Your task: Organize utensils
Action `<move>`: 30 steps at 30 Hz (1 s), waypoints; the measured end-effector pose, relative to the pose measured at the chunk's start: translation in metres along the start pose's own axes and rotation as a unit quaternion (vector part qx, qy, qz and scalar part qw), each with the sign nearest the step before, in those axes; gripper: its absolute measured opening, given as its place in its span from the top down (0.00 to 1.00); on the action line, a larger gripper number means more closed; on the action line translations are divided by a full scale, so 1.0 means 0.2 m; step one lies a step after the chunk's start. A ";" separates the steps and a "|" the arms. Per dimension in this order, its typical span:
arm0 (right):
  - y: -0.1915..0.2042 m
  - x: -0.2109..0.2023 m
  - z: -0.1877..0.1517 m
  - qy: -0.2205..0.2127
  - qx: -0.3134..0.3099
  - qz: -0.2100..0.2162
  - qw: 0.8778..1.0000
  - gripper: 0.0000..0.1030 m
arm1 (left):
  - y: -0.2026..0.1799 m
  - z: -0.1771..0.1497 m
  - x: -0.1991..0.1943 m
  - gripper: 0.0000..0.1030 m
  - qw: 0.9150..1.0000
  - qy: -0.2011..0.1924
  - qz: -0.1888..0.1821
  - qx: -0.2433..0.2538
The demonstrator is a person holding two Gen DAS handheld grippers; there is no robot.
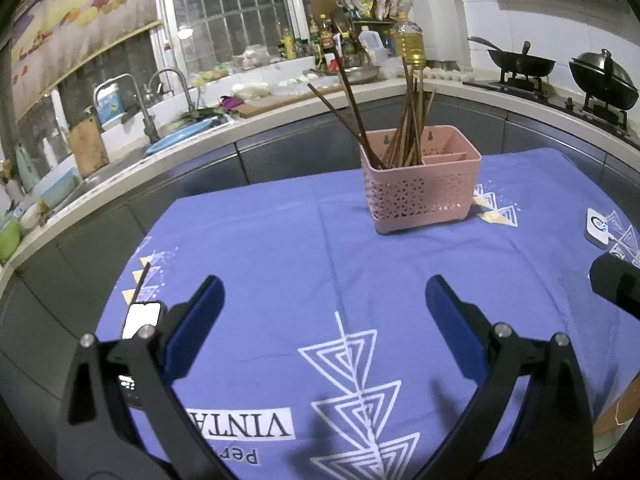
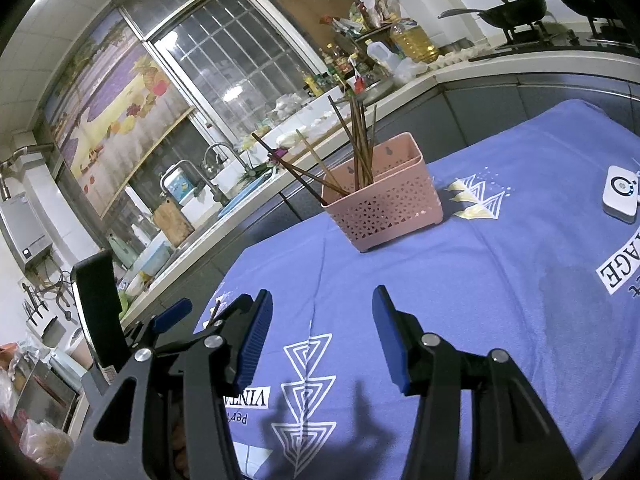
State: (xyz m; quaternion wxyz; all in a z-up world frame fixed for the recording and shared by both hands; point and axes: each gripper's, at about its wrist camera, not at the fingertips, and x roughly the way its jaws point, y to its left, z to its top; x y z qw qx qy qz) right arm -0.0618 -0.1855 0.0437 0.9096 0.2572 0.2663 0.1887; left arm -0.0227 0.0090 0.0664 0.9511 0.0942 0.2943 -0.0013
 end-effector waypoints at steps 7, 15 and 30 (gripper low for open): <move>0.01 0.01 -0.01 0.005 0.000 0.000 1.000 0.49 | 0.00 -0.01 0.00 0.06 1.000 0.001 -0.003 -0.004; 0.02 0.01 -0.02 0.006 -0.001 0.000 1.000 0.49 | 0.00 -0.01 0.00 0.06 1.000 0.001 -0.006 -0.006; 0.03 0.00 -0.02 0.006 0.000 -0.001 1.000 0.49 | -0.02 0.00 0.00 0.06 1.000 0.011 -0.015 -0.019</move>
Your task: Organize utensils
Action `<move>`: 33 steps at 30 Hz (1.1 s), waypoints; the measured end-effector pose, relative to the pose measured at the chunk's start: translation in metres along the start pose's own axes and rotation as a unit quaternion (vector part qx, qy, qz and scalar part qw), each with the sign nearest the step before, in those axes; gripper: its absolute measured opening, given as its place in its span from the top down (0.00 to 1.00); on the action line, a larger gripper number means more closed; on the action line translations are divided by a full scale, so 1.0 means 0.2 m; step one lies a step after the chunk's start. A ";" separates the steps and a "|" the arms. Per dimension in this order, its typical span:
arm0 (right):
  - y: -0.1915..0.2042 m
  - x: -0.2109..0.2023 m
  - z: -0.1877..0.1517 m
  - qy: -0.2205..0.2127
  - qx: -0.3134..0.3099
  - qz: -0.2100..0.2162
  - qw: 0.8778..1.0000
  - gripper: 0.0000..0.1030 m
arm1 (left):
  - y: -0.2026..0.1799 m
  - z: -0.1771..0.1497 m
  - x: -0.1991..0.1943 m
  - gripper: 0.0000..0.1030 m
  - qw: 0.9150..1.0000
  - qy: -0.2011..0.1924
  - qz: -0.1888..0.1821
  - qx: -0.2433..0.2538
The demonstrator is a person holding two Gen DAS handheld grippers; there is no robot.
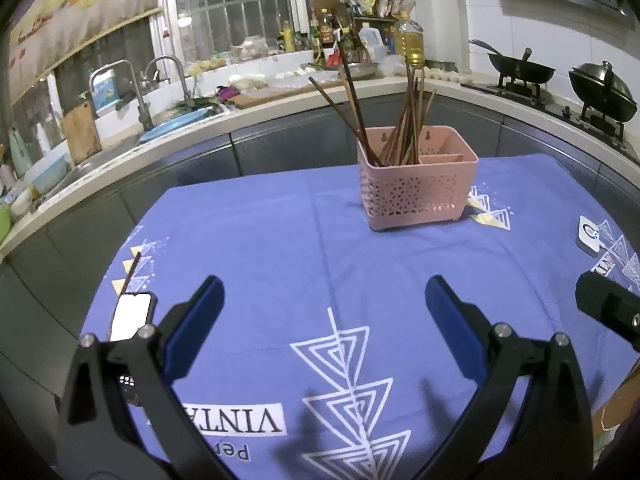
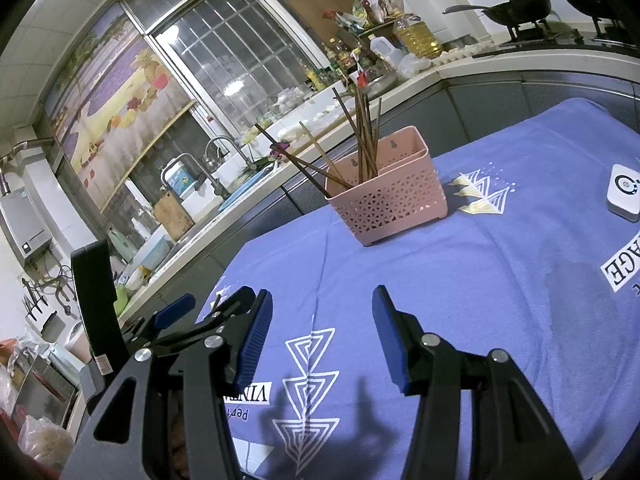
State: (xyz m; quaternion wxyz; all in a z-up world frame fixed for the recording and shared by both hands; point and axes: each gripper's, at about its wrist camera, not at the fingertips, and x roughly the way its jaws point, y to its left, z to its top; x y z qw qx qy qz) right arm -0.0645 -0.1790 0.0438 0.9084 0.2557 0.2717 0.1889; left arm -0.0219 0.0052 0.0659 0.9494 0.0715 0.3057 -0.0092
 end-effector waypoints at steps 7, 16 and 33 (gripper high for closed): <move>0.01 0.00 -0.01 0.001 0.000 0.000 1.000 0.49 | 0.01 0.00 -0.01 0.06 1.000 -0.005 -0.003 -0.007; 0.01 -0.01 -0.01 0.000 0.000 -0.001 1.000 0.49 | 0.01 0.00 -0.02 0.06 1.000 -0.006 -0.009 -0.012; 0.03 -0.01 -0.01 0.001 0.001 -0.001 1.000 0.49 | 0.04 0.00 -0.01 0.06 1.000 -0.006 0.012 -0.021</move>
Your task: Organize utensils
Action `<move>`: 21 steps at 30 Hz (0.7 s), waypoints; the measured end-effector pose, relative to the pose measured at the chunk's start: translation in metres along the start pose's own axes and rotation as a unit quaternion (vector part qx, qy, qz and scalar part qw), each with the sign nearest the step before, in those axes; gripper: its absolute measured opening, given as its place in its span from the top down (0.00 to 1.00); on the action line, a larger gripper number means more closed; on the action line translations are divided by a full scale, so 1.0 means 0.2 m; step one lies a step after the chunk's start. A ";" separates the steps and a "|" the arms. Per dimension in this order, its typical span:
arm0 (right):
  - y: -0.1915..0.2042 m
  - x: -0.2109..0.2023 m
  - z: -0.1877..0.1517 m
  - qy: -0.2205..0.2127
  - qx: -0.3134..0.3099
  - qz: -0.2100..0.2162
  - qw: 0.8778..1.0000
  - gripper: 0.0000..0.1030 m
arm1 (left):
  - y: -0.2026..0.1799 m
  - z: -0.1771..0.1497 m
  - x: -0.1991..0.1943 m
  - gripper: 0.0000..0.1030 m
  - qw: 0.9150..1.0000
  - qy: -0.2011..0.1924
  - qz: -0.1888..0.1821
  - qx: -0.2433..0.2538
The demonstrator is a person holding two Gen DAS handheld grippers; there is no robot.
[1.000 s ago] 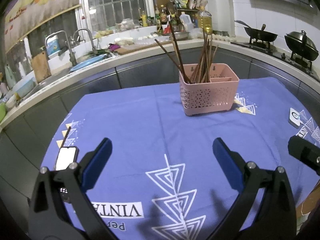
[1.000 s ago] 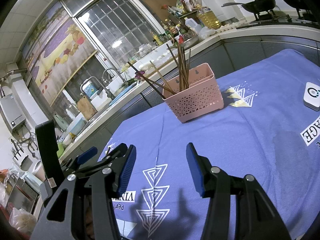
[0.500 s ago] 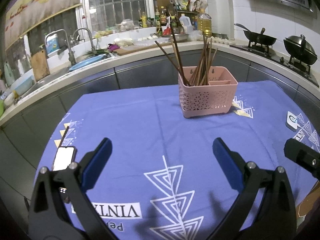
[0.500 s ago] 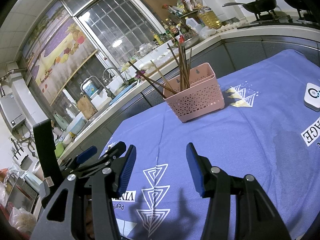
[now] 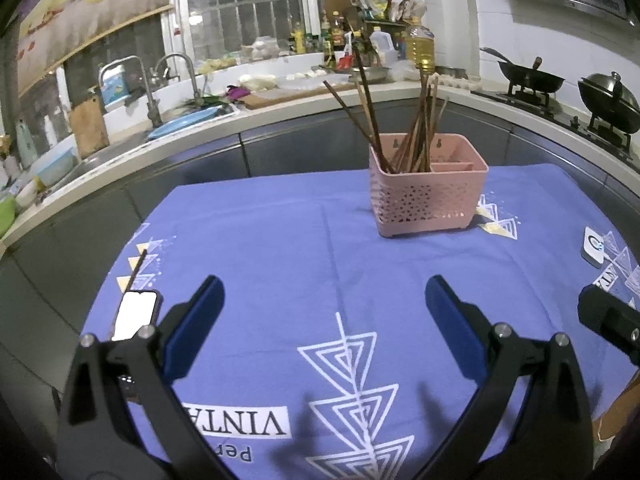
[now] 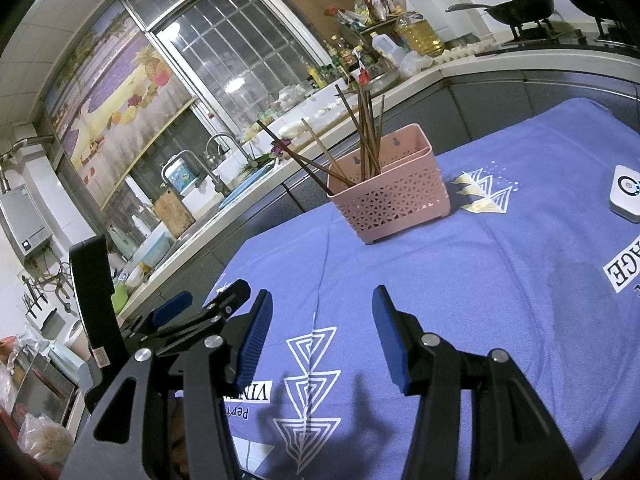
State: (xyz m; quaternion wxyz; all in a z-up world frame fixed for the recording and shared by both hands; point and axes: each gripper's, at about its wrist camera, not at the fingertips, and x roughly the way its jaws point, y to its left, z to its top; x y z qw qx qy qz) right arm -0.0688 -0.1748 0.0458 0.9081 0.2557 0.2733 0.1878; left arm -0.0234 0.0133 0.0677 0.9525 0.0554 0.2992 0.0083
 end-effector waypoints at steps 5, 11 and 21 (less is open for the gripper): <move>0.00 0.00 0.00 0.000 0.000 0.000 1.000 0.49 | -0.01 0.00 -0.01 0.06 1.000 -0.006 0.004 0.006; 0.00 0.00 0.01 0.000 0.000 0.000 1.000 0.49 | -0.02 -0.01 -0.03 0.06 1.000 -0.015 0.000 0.009; 0.01 0.00 0.00 0.001 0.001 0.000 1.000 0.49 | -0.01 -0.01 -0.03 0.06 1.000 -0.011 -0.001 0.004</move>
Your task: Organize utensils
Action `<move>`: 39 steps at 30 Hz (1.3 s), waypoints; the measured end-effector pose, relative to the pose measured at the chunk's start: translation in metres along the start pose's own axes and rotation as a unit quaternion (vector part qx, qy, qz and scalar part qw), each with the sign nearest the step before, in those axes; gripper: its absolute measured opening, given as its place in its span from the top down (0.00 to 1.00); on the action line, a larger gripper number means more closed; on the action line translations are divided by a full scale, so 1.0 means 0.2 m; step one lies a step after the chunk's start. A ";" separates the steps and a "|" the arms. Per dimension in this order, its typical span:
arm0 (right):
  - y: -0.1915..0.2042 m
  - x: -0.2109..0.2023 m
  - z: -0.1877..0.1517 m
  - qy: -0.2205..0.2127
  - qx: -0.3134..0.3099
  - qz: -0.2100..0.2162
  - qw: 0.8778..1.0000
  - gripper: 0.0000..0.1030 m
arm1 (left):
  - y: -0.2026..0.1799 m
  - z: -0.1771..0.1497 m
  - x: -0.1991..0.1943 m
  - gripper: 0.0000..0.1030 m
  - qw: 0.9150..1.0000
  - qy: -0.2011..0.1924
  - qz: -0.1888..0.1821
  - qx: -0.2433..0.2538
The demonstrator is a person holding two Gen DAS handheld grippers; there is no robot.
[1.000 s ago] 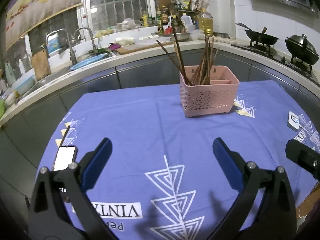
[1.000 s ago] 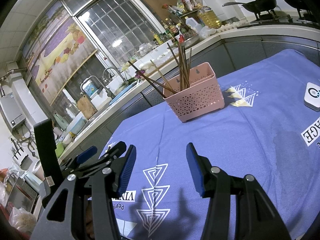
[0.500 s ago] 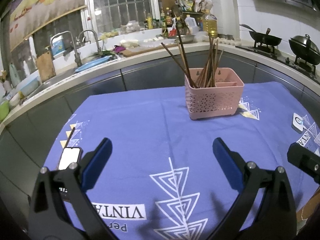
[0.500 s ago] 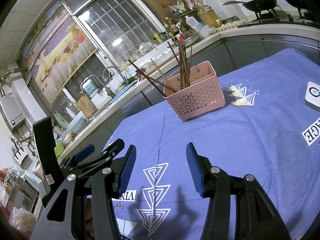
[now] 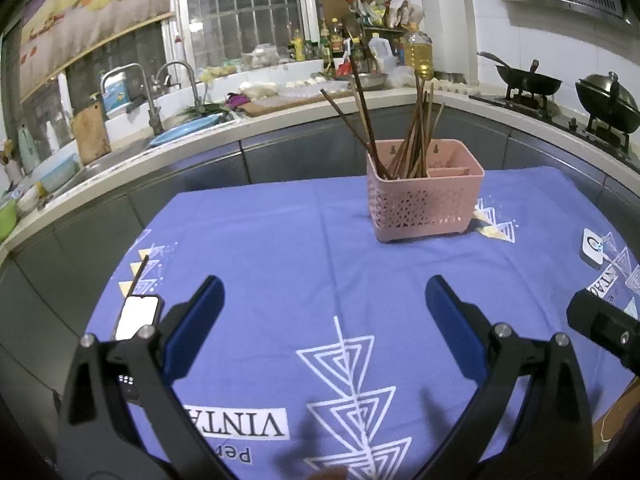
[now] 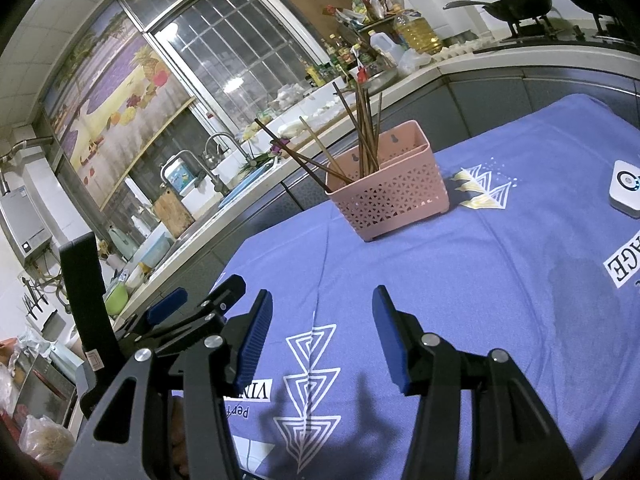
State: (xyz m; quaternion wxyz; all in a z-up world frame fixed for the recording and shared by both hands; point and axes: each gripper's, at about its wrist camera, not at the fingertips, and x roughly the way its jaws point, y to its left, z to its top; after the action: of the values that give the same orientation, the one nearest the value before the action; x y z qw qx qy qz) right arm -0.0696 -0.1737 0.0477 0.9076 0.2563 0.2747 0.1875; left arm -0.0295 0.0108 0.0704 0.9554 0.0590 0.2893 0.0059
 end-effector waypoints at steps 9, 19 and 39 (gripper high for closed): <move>0.00 0.00 0.00 0.000 0.000 0.000 1.000 0.49 | 0.00 0.00 0.01 0.06 1.000 0.004 -0.003 0.002; 0.01 0.00 0.00 0.000 0.000 -0.001 1.000 0.49 | 0.00 -0.01 0.02 0.06 1.000 0.000 -0.009 0.007; 0.03 -0.01 0.00 0.000 0.000 -0.002 1.000 0.49 | 0.02 -0.01 0.01 0.06 1.000 0.006 0.002 -0.007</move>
State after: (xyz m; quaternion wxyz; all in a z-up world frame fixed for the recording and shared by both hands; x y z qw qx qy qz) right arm -0.0723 -0.1704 0.0513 0.9079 0.2561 0.2750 0.1860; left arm -0.0291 0.0161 0.0682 0.9541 0.0523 0.2948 0.0099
